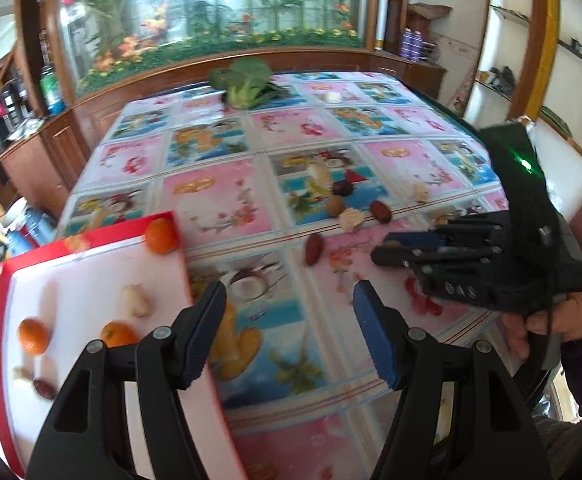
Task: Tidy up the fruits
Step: 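Grasp a red date with the left tool while the right tool grasps a brown nut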
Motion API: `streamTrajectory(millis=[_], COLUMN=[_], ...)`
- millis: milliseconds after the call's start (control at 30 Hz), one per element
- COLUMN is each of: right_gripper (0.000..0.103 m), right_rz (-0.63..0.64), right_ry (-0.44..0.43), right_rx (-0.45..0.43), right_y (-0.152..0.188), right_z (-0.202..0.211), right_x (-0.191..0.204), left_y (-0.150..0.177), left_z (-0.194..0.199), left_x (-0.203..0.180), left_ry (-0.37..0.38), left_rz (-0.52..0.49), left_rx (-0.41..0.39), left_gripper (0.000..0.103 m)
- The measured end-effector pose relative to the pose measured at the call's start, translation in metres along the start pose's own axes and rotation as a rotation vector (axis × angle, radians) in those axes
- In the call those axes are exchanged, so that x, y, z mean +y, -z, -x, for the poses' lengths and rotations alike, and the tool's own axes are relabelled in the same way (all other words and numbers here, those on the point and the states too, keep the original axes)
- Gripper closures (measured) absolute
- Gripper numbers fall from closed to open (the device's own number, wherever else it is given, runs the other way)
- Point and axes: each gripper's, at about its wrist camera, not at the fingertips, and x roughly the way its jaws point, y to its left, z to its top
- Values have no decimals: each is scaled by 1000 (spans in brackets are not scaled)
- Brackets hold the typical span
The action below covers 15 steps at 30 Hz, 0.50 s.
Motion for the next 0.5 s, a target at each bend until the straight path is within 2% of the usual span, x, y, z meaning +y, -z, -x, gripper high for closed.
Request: streamTrajectory(millis=[133, 267, 333, 367, 500], right_gripper=[84, 84, 84, 84, 84], right_rz=[-25, -49, -52, -51, -52], right_ry=[-5, -25, -30, -30, -37], right_rx=[3, 0, 0, 0, 1], right_y=[13, 16, 16, 16, 15], right_z=[14, 17, 17, 18, 17], right_x=[-11, -17, -17, -17, -18], left_y=[-14, -25, -26, -27, -27], left_z=[-27, -62, -76, -80, -88], left_x=[-15, -23, -22, -22, -22], left_ry=[40, 40, 28, 32, 38], left_rz=[-28, -36, -24, -18, -6], left_rx=[27, 89, 124, 132, 140], left_gripper=[38, 56, 60, 65, 75])
